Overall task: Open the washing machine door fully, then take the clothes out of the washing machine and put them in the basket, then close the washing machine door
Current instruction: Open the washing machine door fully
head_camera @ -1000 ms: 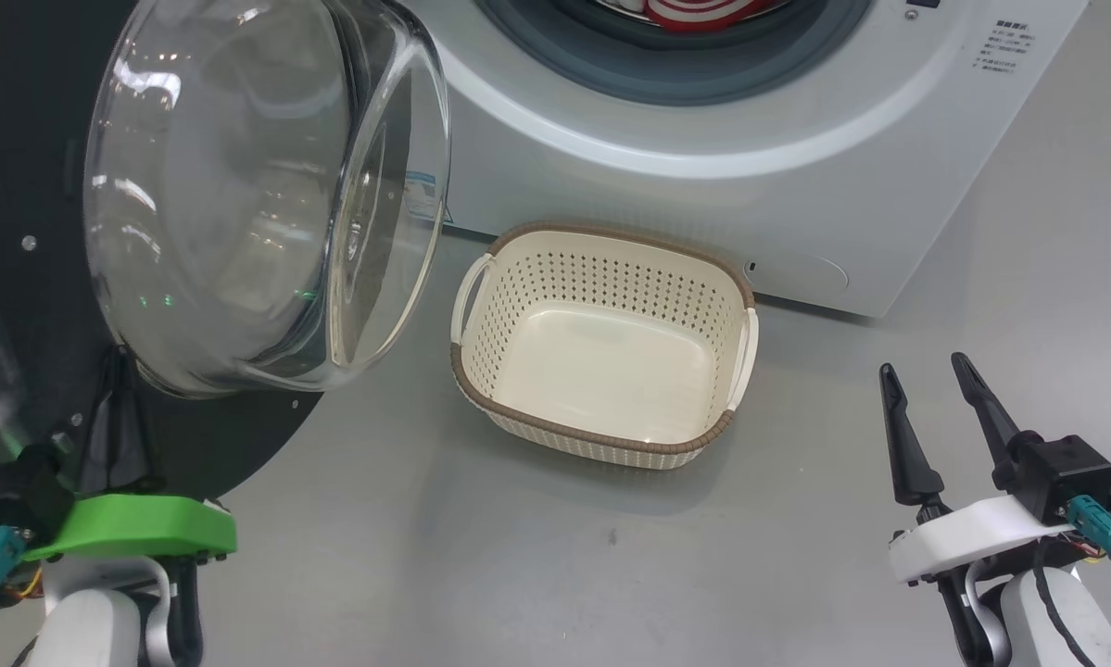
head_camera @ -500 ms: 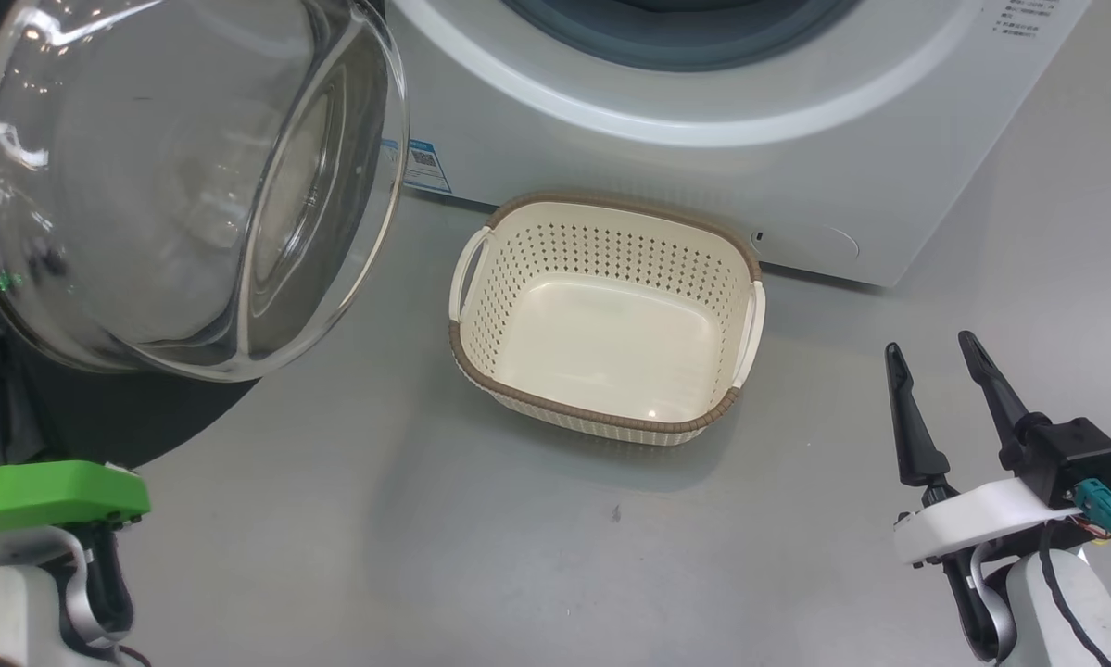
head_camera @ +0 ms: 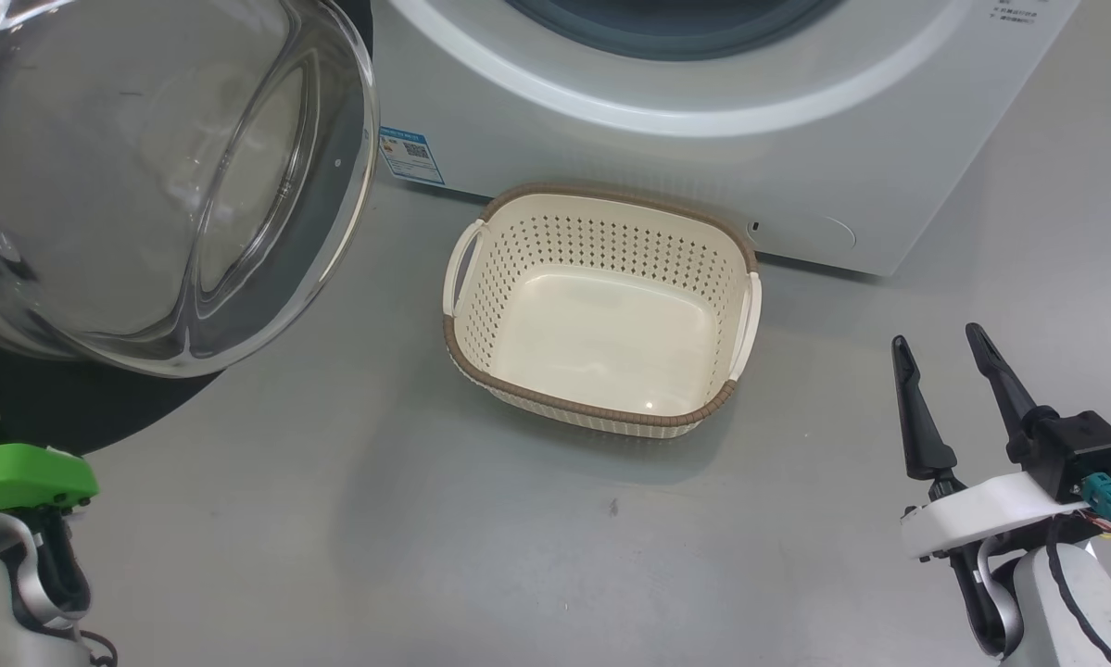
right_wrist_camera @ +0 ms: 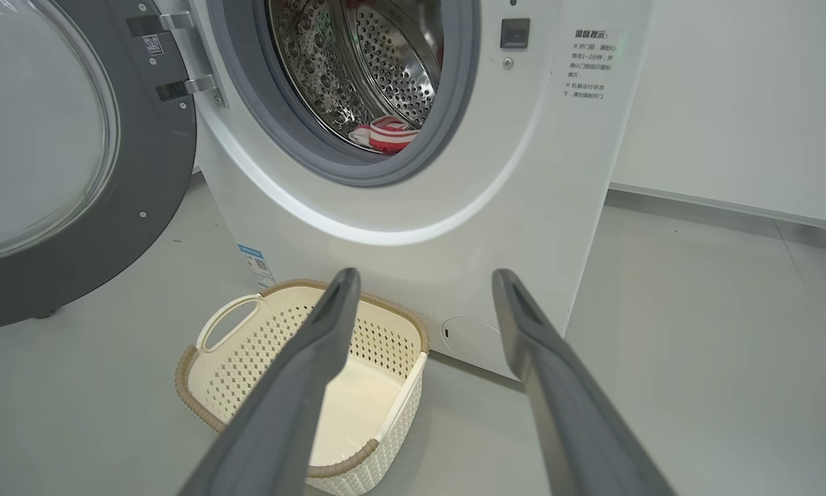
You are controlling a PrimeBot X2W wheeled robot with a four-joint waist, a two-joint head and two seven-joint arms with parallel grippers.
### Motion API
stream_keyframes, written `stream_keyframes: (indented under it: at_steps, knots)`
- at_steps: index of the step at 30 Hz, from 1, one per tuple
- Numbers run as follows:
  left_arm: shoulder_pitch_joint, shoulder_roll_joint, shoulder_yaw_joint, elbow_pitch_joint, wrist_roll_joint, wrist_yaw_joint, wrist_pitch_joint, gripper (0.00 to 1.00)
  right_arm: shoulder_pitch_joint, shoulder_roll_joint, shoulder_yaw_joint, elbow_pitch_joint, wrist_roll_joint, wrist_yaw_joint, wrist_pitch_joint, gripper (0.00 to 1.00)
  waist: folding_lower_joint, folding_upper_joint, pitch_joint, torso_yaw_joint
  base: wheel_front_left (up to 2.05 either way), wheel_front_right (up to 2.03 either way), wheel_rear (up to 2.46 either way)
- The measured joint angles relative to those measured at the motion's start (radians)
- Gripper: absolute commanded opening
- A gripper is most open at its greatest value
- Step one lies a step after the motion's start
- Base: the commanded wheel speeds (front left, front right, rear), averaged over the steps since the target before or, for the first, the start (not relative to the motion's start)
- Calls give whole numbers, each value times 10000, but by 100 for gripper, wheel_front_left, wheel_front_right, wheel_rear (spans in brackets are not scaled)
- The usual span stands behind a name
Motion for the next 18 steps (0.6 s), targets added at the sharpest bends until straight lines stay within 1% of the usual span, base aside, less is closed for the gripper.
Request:
stream_keyframes:
  at_steps: [11, 18]
  knots:
    - [-111, -50, -100, 257, 54, 79, -79, 0, -111, 10, 8, 29, -2, 52, 0, 100, 0, 0, -61, -41, 0, 0, 0]
    - [144, -230, -240, -77, 217, 79, -90, 0, -110, 134, 104, 127, 0, 54, -2, 100, 0, 0, -364, -71, 0, 0, 0]
